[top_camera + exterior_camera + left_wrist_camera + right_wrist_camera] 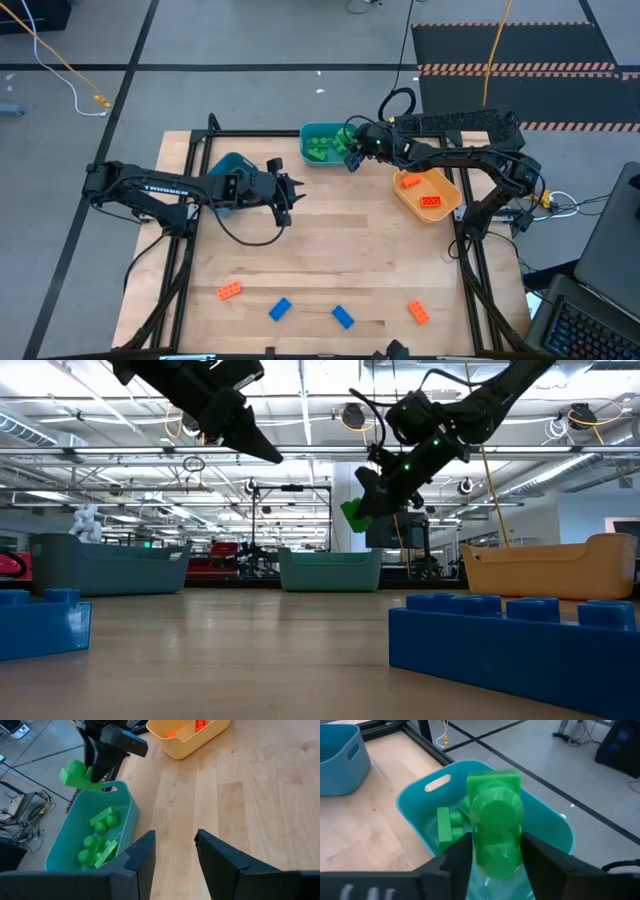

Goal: Sort & place blocks by color
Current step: Put the green game piece into the green bin, then put the orange game piece into the yellow bin

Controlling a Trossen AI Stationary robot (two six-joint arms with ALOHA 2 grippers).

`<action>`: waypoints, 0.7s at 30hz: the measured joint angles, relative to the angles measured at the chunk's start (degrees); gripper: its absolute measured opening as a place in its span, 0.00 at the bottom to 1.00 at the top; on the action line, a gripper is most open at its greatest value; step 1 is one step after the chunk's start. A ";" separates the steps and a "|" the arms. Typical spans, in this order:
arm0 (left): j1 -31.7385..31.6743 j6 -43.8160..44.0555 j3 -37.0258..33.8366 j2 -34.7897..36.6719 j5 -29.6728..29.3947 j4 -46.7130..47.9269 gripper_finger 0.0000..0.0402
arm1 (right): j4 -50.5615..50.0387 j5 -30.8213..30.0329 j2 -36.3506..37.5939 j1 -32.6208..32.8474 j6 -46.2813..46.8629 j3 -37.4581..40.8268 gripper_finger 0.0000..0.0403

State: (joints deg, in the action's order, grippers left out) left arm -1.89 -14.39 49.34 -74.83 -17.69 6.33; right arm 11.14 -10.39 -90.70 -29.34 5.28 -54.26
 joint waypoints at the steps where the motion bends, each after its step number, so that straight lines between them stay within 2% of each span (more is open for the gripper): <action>1: 0.00 0.02 0.00 0.00 0.00 0.00 0.36 | -0.03 -0.17 0.00 0.02 0.01 0.00 0.43; 7: 0.00 0.15 0.00 0.00 0.00 0.07 0.36 | -0.13 -5.54 0.00 0.15 0.02 0.00 0.62; 11: 0.00 0.25 0.00 0.00 0.00 0.53 0.36 | -0.22 -6.02 0.61 0.43 0.04 0.00 0.70; 16: 0.00 0.52 0.00 0.00 0.02 1.43 0.36 | -1.59 -5.41 4.09 2.67 0.02 0.00 0.74; 21: 0.00 0.61 0.00 0.00 0.02 1.68 0.36 | -6.86 -1.70 8.99 7.15 2.35 0.00 0.72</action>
State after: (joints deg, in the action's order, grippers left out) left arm -1.89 -13.78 49.34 -74.83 -17.67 8.01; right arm 4.28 -12.09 -81.71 -22.19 7.63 -54.26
